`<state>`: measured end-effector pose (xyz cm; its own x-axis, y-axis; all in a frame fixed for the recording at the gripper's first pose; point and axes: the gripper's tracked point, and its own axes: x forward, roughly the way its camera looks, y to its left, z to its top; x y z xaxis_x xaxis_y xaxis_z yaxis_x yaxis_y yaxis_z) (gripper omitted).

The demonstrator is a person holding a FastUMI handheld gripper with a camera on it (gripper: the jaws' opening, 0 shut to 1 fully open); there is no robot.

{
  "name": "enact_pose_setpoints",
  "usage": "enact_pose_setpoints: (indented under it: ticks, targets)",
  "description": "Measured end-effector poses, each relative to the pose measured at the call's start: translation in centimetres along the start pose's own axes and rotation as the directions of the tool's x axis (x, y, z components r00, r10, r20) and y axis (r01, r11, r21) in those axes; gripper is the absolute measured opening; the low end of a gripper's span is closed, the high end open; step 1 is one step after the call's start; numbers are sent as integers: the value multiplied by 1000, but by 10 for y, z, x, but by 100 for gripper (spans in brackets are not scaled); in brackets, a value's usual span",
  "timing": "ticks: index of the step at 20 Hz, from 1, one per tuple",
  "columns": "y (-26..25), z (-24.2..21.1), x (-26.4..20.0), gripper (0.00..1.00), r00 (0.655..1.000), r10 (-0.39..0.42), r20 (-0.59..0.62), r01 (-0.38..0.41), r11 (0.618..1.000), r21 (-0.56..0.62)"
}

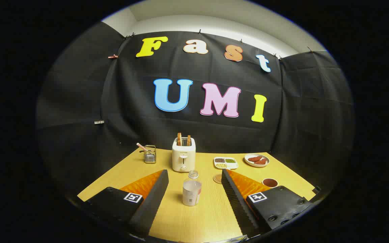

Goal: Take the bottle from table, then pour the juice into the cup, finally place the bottle on the coaster

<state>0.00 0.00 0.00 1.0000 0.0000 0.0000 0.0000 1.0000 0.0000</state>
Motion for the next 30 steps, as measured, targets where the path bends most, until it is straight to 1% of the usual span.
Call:
enact_pose_setpoints:
  ticks: [2, 9, 13, 15, 18, 25, 27, 30]
  targets:
    - [3, -6, -1, 97, 1000, 4, -12, -4, 1000, 18]
    - [-5, -17, 4, 97, 1000, -16, -23, 16, 1000, -10]
    - [1, -12, 9, 97, 1000, -11, 4, 12, 999, -42]
    - [4, -15, 11, 97, 1000, -18, 17, 18, 1000, -15]
    - [14, -27, 16, 97, 1000, -20, 11, 20, 999, 26]
    - [28, -62, 39, 97, 1000, -10, -29, 9, 1000, -28]
    - [25, -71, 50, 97, 999, -35, -36, 33, 999, -37]
    - [21, -90, 72, 97, 997, -57, -58, 56, 998, -18]
